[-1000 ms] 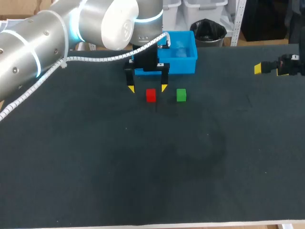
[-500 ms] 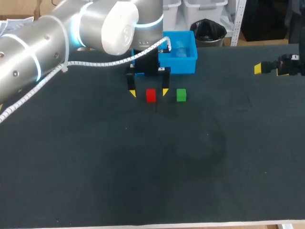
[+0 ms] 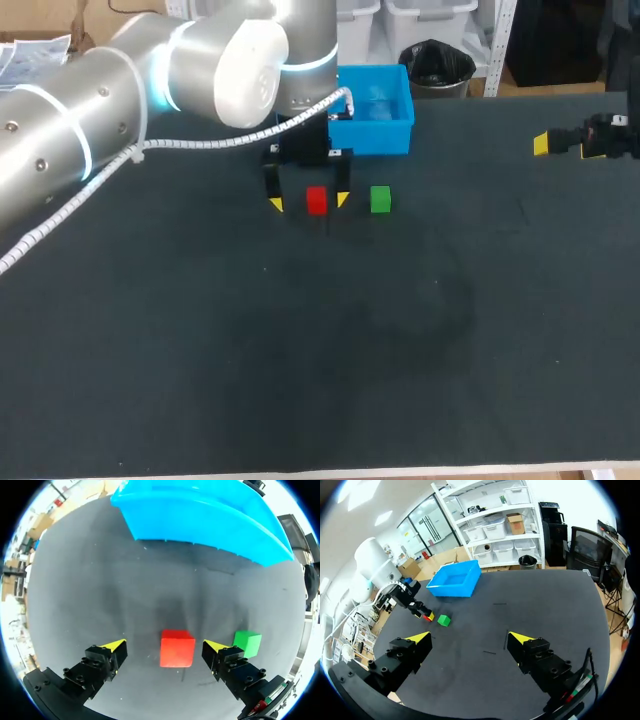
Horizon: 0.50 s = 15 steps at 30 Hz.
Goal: Use the left arm to pick the red cube and place it into the blue plastic box first, then use the right arm to grasp the green cube and put it into the same blue plastic box after the first action is fully finished.
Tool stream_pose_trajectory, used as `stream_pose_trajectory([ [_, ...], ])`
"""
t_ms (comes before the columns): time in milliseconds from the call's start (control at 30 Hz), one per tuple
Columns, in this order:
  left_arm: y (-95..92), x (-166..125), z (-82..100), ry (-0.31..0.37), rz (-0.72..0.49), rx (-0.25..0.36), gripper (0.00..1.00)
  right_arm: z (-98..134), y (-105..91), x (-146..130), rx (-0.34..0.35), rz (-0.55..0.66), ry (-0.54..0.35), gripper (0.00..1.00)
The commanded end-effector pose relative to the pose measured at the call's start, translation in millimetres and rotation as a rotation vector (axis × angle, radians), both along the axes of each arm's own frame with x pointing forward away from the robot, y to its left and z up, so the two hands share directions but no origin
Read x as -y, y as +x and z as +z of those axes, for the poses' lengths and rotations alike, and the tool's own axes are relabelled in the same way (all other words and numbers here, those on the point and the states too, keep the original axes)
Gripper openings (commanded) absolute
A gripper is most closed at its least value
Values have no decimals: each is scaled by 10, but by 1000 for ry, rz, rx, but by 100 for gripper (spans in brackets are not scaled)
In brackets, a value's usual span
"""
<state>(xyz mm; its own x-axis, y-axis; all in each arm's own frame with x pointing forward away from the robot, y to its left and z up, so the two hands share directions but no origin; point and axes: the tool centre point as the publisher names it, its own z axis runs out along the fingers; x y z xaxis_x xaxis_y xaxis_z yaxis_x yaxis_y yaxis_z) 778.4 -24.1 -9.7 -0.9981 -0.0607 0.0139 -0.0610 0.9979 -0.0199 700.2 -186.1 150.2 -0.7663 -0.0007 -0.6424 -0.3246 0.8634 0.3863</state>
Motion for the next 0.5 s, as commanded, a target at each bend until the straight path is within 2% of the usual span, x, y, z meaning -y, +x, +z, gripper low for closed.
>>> stream_pose_trajectory([
  [33, 76, 49, -31, -1, -7, -14, 0, 0, -1, -1, 0, 0, 0, 100],
  [400, 35, 113, 64, -3, -42, -6, 0, 0, -1, -1, 0, 0, 0, 100],
  [500, 14, 130, 219, -7, -68, 10, 0, 0, -1, -1, 0, 0, 0, 100],
])
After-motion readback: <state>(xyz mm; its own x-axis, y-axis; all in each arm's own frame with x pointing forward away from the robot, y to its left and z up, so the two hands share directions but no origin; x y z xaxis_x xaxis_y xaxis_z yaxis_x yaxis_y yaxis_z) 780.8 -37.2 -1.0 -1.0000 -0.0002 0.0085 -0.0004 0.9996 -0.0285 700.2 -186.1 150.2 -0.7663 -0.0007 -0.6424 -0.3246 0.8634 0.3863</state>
